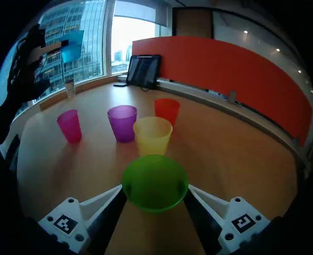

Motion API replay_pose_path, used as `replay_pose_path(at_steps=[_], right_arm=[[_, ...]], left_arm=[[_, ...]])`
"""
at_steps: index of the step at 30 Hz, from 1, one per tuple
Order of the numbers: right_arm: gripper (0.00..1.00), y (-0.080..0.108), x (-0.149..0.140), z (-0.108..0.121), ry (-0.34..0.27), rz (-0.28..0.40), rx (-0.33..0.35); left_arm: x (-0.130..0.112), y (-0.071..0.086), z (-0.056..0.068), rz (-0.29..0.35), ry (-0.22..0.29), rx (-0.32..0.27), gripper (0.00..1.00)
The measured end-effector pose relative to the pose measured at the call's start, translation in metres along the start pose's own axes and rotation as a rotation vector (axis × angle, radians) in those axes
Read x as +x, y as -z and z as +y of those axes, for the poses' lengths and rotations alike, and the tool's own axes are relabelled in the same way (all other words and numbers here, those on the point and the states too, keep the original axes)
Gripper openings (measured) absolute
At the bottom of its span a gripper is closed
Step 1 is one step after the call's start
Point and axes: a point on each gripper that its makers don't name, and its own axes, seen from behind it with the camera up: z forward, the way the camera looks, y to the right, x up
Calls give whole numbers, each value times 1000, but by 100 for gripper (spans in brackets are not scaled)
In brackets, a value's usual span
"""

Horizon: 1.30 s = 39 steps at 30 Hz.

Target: Pour water

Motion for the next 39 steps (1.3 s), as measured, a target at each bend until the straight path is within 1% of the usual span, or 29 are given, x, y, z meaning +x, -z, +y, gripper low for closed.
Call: replay_pose_path(at_steps=[4, 12, 18, 24, 33, 39], right_arm=[[90, 7, 14, -3, 7, 33, 0], [90, 21, 52, -13, 25, 133, 7], [91, 27, 75, -19, 42, 206, 0], [91, 32, 100, -24, 52, 279, -7], [90, 39, 130, -36, 71, 353, 11], [90, 41, 147, -47, 77, 395, 29]], left_arm=[[2, 1, 0, 5, -1, 1, 84], [8, 2, -1, 11, -13, 9, 84], [9, 3, -2, 15, -14, 13, 84], [10, 3, -6, 22, -27, 15, 84], [10, 2, -9, 31, -38, 18, 84], [16, 1, -8, 46, -55, 19, 84]])
